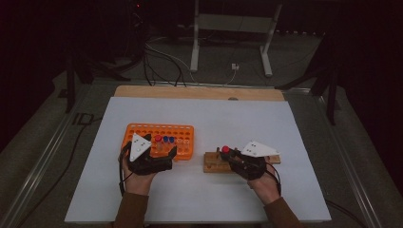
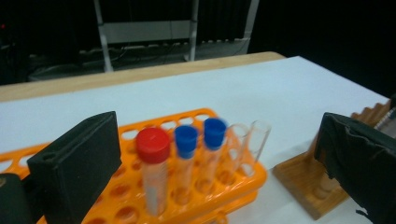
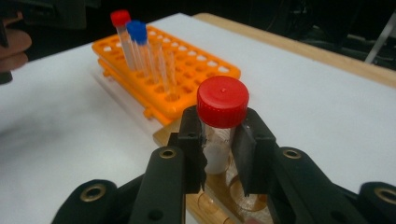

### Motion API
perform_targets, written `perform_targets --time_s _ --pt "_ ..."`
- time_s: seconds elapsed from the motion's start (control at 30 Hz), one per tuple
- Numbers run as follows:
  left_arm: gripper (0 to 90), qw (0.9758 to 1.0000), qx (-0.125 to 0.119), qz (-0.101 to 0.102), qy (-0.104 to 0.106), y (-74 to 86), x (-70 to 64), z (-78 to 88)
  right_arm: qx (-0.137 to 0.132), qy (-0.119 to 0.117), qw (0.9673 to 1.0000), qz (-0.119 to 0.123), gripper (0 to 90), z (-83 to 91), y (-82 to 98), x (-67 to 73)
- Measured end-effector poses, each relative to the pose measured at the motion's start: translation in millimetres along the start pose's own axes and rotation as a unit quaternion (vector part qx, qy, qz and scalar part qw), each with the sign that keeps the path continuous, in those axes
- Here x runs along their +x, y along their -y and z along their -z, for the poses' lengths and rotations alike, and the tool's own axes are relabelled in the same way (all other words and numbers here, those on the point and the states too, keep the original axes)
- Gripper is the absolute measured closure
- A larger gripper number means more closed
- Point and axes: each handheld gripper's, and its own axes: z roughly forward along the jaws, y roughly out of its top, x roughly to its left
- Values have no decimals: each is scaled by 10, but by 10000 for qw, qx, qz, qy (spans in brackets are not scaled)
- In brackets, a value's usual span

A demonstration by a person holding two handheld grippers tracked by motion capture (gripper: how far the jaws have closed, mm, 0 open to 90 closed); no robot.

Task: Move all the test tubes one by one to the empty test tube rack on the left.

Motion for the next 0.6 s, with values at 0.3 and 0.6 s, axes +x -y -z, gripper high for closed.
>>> perform_targets --time_s 0.3,0.6 --pt "19 9992 -144 -151 350 -136 -188 34 -511 71 9986 -65 741 259 -204 -51" --pt "66 9962 19 -410 770 -149 -410 -33 -556 -104 9983 -114 740 368 -282 -20"
